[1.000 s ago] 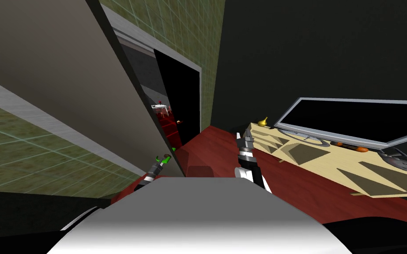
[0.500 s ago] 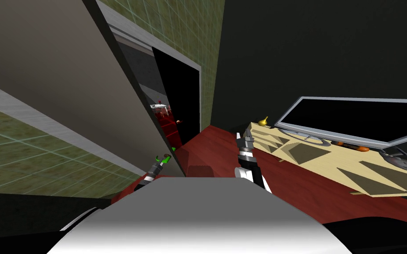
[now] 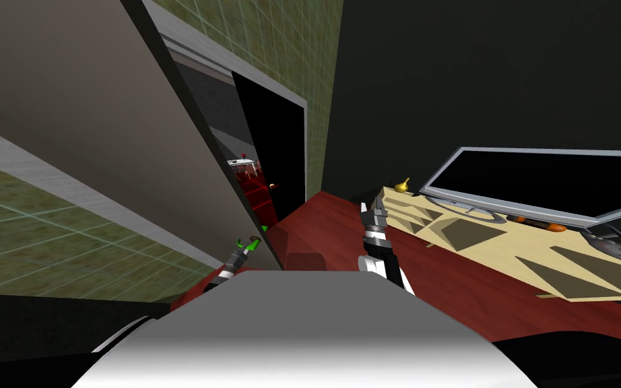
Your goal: Pull the door open
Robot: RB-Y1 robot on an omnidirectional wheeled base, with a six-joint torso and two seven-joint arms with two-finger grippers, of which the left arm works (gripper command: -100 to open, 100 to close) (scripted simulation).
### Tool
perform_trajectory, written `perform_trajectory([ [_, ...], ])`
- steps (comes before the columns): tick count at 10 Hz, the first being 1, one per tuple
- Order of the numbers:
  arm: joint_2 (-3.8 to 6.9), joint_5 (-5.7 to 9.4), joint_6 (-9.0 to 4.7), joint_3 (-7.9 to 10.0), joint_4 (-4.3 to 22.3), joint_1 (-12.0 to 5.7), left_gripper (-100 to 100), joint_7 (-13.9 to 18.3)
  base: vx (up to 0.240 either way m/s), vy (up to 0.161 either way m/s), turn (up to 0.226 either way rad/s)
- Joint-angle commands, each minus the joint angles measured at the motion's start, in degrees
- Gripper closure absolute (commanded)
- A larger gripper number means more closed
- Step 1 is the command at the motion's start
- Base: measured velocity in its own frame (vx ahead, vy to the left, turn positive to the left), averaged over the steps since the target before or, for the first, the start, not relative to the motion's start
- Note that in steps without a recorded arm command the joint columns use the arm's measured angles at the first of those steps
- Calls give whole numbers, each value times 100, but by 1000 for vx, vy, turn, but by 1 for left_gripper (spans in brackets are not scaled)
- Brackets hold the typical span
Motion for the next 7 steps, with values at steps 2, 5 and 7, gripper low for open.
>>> perform_trajectory([
  [2, 16, 5, 4, 6, -24, 26, 100, 0, 2, -3, -10],
  [5, 16, 5, 4, 6, -24, 26, 100, 0, 1, -2, -7],
  [7, 16, 5, 4, 6, -24, 26, 100, 0, 0, 0, 0],
])
